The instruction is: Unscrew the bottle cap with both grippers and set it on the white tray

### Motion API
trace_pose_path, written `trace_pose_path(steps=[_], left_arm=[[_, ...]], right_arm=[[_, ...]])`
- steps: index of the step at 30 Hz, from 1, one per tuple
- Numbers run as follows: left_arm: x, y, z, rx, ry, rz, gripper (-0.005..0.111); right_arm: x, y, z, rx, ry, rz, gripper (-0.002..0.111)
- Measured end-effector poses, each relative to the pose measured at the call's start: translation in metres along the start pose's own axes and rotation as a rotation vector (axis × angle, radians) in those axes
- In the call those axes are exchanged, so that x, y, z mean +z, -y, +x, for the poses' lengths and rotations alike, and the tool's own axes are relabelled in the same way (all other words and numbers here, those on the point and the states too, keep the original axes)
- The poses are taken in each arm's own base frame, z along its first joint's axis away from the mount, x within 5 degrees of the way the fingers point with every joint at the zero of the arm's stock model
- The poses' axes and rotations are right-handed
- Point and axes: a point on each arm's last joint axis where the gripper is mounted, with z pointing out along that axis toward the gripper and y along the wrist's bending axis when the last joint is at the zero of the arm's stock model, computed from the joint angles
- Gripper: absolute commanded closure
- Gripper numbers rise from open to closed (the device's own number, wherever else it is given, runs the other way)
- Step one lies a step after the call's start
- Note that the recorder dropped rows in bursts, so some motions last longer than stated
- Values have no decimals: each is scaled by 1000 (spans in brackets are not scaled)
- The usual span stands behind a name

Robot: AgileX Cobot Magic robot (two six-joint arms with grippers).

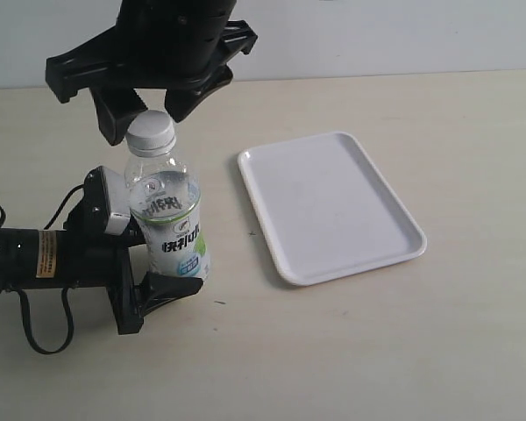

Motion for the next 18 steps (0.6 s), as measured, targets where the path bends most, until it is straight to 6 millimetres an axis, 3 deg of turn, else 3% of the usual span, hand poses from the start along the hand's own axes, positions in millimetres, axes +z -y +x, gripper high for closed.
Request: trace_pose_path(steps=[5, 11, 14, 18], left_arm=[[0, 0, 0, 0, 0, 0, 107], [0, 0, 0, 0, 0, 0, 107], [0, 0, 0, -2, 0, 0, 107], [0, 0, 0, -4, 0, 0, 107]], right_arm=[[0, 0, 0, -1, -4, 2, 46], [0, 0, 3, -3, -28, 3, 60], [0, 0, 3, -7, -30, 3, 73], [0, 0, 3, -58, -30, 3, 100]])
